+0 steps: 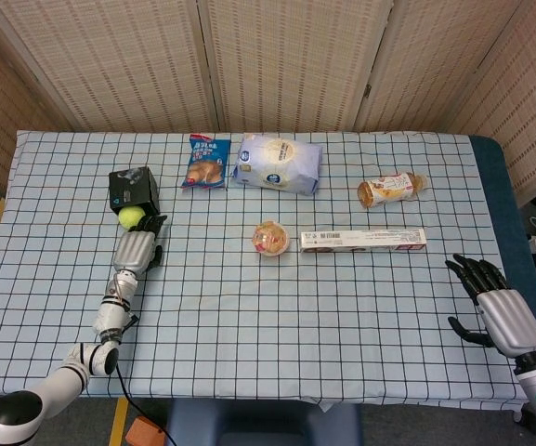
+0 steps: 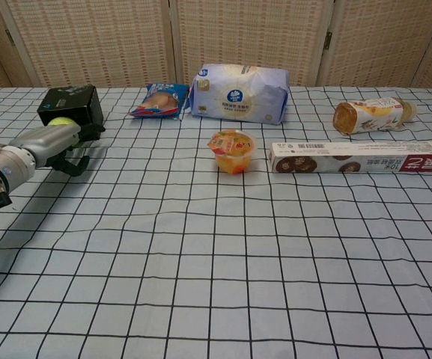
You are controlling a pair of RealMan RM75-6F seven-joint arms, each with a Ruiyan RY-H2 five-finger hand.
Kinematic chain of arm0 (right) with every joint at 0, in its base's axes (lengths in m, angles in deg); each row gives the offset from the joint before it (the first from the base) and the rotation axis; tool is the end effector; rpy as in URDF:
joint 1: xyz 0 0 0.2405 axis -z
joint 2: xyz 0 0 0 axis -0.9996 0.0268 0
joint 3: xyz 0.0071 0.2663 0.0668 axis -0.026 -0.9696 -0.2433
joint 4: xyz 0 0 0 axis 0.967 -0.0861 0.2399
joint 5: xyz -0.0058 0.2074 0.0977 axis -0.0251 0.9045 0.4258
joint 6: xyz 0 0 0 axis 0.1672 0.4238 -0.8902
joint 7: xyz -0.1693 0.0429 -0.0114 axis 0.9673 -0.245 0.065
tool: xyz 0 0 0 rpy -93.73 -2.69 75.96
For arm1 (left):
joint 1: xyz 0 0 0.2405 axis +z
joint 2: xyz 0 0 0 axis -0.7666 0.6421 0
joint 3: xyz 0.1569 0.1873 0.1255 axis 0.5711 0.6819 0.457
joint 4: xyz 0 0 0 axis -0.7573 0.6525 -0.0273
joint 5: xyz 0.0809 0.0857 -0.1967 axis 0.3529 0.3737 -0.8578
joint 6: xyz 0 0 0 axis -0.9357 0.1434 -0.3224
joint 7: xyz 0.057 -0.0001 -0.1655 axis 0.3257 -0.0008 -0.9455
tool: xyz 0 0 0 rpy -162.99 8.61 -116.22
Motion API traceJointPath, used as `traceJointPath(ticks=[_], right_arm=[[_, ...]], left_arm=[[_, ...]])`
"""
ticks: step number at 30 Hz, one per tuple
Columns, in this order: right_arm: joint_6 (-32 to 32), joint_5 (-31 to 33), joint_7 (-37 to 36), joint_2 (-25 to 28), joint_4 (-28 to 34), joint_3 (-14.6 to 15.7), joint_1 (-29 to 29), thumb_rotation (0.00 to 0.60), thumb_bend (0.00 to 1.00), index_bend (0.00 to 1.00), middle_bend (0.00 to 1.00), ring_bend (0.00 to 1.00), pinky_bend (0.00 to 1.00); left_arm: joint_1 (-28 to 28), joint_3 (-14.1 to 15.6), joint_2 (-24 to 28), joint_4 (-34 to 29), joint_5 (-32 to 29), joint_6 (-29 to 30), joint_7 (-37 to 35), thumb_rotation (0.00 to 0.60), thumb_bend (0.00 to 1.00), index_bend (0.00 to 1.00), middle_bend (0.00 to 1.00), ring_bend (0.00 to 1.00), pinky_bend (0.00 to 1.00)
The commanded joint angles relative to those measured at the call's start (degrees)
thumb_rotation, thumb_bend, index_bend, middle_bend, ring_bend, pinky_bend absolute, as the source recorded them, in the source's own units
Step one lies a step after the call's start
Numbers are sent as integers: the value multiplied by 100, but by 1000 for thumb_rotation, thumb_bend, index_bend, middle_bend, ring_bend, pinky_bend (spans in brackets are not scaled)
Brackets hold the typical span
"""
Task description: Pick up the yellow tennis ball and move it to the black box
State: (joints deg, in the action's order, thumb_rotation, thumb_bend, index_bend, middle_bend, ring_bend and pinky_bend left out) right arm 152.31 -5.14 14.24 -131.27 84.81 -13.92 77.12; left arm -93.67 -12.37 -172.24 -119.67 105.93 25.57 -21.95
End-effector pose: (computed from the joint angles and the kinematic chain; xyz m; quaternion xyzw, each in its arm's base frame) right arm -0.3170 -0.2339 0.1536 0.6560 -0.4327 0.3747 0.4920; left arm -0.2656 0.4684 -0.0680 -0.6640 -0.4098 -0.3347 0.5283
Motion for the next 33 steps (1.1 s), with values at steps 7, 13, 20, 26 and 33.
traceJointPath(ticks=[7, 13, 20, 26, 33], right_arm=[[7, 3, -7, 4, 6, -3, 4, 600, 263, 37, 0, 0, 0], [20, -1, -18, 6, 5, -6, 9, 600, 262, 38, 0, 0, 0], [23, -10, -15, 10, 8, -3, 11, 600, 262, 38, 0, 0, 0], [57, -28, -22, 13, 9, -4, 23, 600, 262, 37, 0, 0, 0], [41, -24, -6, 7, 3, -2, 18, 600, 262, 37, 0, 0, 0]], left_arm=[[-22, 57, 24, 12, 67, -42, -34, 600, 604, 47, 43, 1, 150], [-84, 80, 95, 25, 65, -303, -138, 600, 594, 31, 22, 0, 127], [-169, 94, 124, 92, 93, -401, -140, 600, 589, 17, 22, 0, 113], [-241, 92, 74, 309, 58, -542, -46, 600, 588, 16, 25, 0, 93], [-261, 60, 40, 405, 27, -534, -34, 600, 587, 16, 32, 0, 75]])
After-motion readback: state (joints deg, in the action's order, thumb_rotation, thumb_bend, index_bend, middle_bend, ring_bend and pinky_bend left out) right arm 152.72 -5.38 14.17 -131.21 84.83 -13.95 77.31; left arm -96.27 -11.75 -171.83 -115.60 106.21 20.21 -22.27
